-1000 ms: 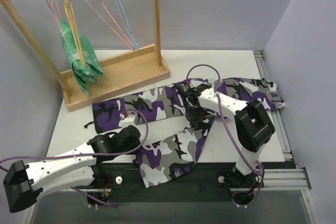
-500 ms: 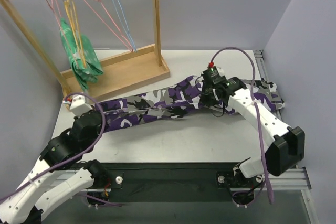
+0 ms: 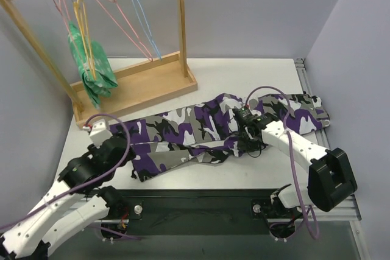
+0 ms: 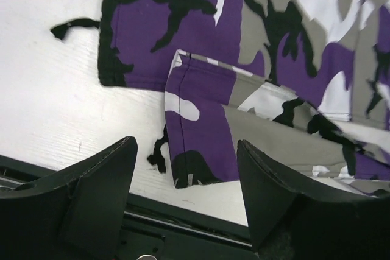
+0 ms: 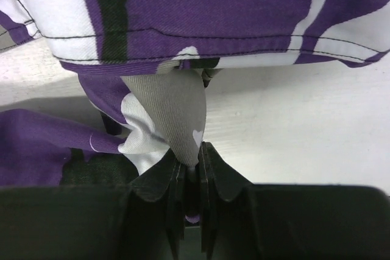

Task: Place the trousers on the hanger
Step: Flatten out the trousers at the center of the board.

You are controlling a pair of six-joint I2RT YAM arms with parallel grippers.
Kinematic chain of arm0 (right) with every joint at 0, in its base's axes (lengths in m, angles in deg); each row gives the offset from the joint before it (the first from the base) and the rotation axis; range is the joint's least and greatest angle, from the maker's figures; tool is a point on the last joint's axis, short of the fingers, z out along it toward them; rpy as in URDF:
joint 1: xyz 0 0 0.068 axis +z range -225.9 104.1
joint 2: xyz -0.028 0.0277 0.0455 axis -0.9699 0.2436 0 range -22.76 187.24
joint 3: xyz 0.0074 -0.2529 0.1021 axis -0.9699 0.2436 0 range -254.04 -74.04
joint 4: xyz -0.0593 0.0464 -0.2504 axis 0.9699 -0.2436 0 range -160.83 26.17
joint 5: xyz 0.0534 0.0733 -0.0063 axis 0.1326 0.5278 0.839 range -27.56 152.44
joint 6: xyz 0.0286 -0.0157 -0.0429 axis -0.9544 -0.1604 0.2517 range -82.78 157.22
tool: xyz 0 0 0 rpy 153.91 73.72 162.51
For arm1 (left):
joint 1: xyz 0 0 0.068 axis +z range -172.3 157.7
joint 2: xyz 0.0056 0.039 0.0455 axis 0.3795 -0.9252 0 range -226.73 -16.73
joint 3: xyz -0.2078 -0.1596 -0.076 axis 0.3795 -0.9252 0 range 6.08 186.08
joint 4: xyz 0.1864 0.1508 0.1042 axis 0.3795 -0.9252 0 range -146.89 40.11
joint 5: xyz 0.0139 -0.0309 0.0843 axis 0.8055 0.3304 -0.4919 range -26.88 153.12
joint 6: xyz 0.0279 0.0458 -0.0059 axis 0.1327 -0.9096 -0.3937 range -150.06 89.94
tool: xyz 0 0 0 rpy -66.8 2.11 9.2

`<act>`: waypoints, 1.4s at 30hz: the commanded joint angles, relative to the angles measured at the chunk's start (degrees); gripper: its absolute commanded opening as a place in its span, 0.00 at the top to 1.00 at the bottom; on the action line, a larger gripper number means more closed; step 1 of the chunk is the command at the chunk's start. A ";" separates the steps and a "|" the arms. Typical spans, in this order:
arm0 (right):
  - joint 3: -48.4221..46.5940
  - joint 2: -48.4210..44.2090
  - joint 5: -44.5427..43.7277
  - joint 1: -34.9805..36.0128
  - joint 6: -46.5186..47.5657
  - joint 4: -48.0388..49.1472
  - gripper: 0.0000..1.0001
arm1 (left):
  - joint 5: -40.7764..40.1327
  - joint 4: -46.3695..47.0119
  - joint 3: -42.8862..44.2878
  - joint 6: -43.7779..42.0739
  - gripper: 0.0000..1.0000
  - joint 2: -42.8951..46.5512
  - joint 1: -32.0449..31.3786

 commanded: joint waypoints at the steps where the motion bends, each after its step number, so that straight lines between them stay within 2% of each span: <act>1: -0.66 1.02 -0.08 1.22 -1.15 -0.28 1.00 | 4.38 8.03 -3.62 1.60 0.22 -6.61 1.12; 5: -0.67 1.46 0.19 2.28 -1.59 0.25 1.00 | 8.58 13.56 -6.96 -0.58 0.20 -6.70 5.77; 8: 0.12 1.46 0.36 2.98 -1.86 0.95 1.00 | 15.94 18.40 -12.74 -3.13 0.19 -6.61 11.83; 13: 0.91 1.02 1.07 3.16 -2.38 1.66 1.00 | 23.18 27.45 -18.04 -8.23 0.19 -6.17 21.05; 19: 1.35 -0.03 1.42 3.16 -2.73 1.74 1.00 | 31.35 35.36 -20.33 -14.99 0.20 -12.93 32.22; 26: 1.71 -0.74 1.77 3.25 -3.09 1.74 1.00 | 33.29 41.35 -22.70 -16.41 0.21 -19.00 34.88; 32: 1.79 -1.09 1.95 3.25 -3.18 1.74 1.00 | 31.97 42.75 -25.51 -16.32 0.22 -17.95 34.79; 34: 1.79 -1.09 2.12 3.25 -3.18 1.66 1.00 | 32.59 43.63 -26.21 -16.23 0.27 -18.39 34.79; 38: 1.62 -0.91 2.47 3.25 -3.18 1.57 1.00 | 35.92 48.45 -28.58 -16.50 0.53 -19.18 34.79; 40: 1.36 -0.91 2.65 3.25 -3.26 1.57 1.00 | 36.54 49.34 -29.03 -16.67 0.74 -19.53 34.88; 41: 0.83 -0.83 2.74 3.33 -3.26 1.48 1.00 | 36.81 49.69 -29.03 -16.67 0.81 -19.71 34.79; 42: 0.31 -1.00 3.00 3.25 -3.18 1.22 1.00 | 36.72 49.70 -28.51 -16.67 1.00 -19.88 34.79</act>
